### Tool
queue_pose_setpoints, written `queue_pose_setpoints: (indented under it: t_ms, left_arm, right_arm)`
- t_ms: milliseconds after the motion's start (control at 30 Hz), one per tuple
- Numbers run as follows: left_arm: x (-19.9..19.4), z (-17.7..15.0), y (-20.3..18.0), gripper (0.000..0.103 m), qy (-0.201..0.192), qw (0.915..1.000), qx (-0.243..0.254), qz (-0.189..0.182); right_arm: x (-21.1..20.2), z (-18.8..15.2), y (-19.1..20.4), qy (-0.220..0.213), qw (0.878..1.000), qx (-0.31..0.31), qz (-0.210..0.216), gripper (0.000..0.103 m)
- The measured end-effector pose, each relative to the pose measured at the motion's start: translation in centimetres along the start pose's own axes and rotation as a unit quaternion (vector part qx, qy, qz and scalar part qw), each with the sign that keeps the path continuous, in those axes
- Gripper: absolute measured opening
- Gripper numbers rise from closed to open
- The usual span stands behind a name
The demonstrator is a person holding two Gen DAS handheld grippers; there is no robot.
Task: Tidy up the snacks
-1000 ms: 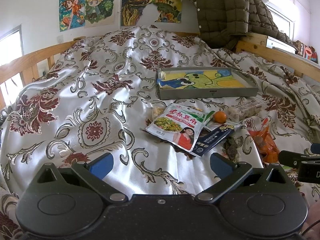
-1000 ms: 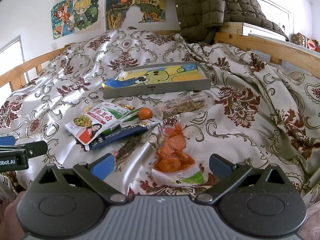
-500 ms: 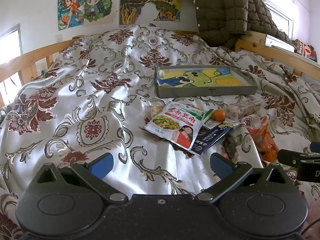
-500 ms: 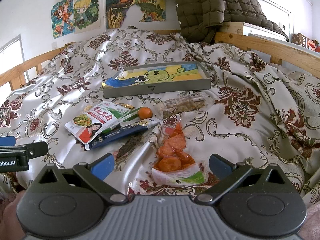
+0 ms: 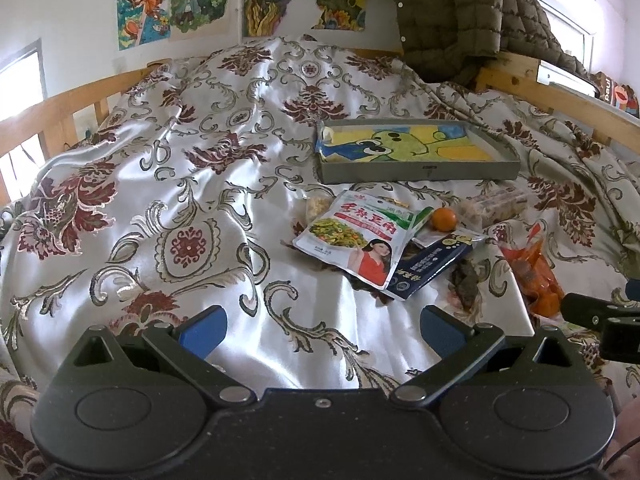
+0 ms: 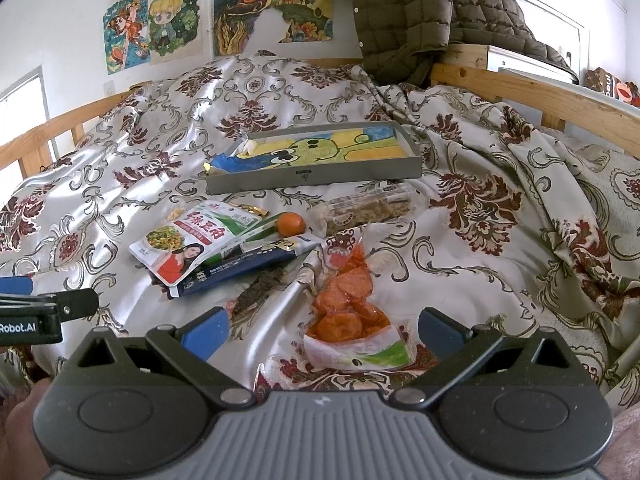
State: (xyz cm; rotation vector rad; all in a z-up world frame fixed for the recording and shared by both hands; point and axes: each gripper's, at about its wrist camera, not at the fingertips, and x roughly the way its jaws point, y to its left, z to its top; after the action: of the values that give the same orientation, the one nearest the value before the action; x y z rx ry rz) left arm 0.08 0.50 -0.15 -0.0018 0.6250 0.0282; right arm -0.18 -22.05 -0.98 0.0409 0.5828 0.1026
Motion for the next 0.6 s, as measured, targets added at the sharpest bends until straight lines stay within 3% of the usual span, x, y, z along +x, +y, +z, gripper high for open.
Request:
queue_pose_setpoints:
  t_ms: [600]
  left_arm:
    - [0.22, 0.4, 0.24, 0.102, 0.001, 0.9999, -0.005, 0.01]
  right_arm:
    - [0.08, 0.43, 0.52, 0.013, 1.0, -0.015, -0.002, 0.103]
